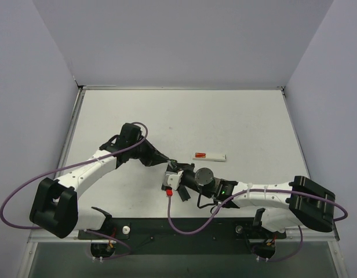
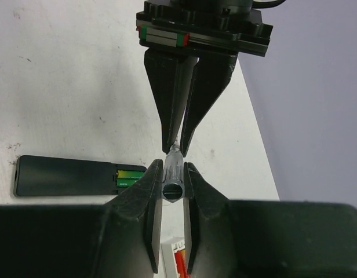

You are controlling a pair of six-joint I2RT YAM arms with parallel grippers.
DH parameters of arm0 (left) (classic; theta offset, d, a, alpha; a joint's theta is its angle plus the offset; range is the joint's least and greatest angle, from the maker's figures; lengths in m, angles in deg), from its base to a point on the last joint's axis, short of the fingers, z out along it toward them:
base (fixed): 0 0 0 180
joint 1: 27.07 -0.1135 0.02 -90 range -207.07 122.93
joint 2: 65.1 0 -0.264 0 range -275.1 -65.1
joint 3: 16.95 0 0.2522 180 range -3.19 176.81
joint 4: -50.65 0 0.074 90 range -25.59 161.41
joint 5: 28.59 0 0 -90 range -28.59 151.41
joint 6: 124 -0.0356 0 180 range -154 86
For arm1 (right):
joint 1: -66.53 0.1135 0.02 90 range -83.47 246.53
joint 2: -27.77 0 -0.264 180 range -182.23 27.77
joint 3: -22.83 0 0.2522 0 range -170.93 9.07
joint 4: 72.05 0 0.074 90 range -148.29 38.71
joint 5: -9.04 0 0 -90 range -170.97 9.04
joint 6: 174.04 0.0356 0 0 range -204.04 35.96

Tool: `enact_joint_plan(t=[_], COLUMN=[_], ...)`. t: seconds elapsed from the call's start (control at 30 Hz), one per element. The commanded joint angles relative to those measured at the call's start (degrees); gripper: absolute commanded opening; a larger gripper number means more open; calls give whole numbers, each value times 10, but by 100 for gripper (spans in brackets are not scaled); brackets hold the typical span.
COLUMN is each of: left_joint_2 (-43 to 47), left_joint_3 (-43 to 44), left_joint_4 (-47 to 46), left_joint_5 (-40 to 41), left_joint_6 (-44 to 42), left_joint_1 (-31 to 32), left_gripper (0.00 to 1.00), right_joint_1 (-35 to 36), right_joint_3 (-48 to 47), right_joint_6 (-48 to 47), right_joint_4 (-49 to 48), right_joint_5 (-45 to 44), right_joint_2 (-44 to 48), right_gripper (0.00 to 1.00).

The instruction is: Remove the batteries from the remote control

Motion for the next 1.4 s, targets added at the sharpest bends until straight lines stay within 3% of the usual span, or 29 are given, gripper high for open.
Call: enact_joint_plan(t=[0.0,0.03,0.1,0.13,0.23,0.33,0.4,0.5,0.53,0.6,0.73,0.93,1.07,1.37], left_joint_2=[8,6,7,10,23,40,50,52,49,32,-5,-94,-178,-259], left_joint_3=[4,5,6,7,8,11,19,41,47,61,74,116,145,148], left_joint_4=[-28,-30,-49,-53,-54,-32,-23,7,18,26,17,-15,6,-11], left_joint_5=[-31,-35,-44,-44,-34,-14,-4,22,27,26,-43,-108,-145,-154], left_joint_6=[-22,-30,-39,-46,-62,-85,-116,-195,-218,-272,-294,-338,-370,-390], left_joint_1=[4,4,4,4,3,-3,-21,-63,-74,-106,-142,-144,-144,-118], left_gripper=[9,22,39,53,69,74,75,75,74,72,69,65,62,47], right_joint_1=[5,3,-1,-3,-13,-39,-55,-109,-133,-147,-171,-248,-259,-269], right_joint_3=[-28,-25,-24,-26,-35,-36,-34,-37,-35,-31,-45,-90,-129,-159], right_joint_6=[21,26,42,51,105,158,186,216,210,166,75,37,-7,-17], right_joint_4=[-37,-39,-32,-19,5,24,49,108,122,156,231,288,347,354], right_joint_5=[-43,-40,-27,-28,-35,-25,-8,88,158,197,265,422,444,461], right_joint_2=[10,13,21,23,35,56,77,104,110,126,144,130,103,61], right_gripper=[0,0,0,0,0,0,0,0,0,0,0,0,0,0])
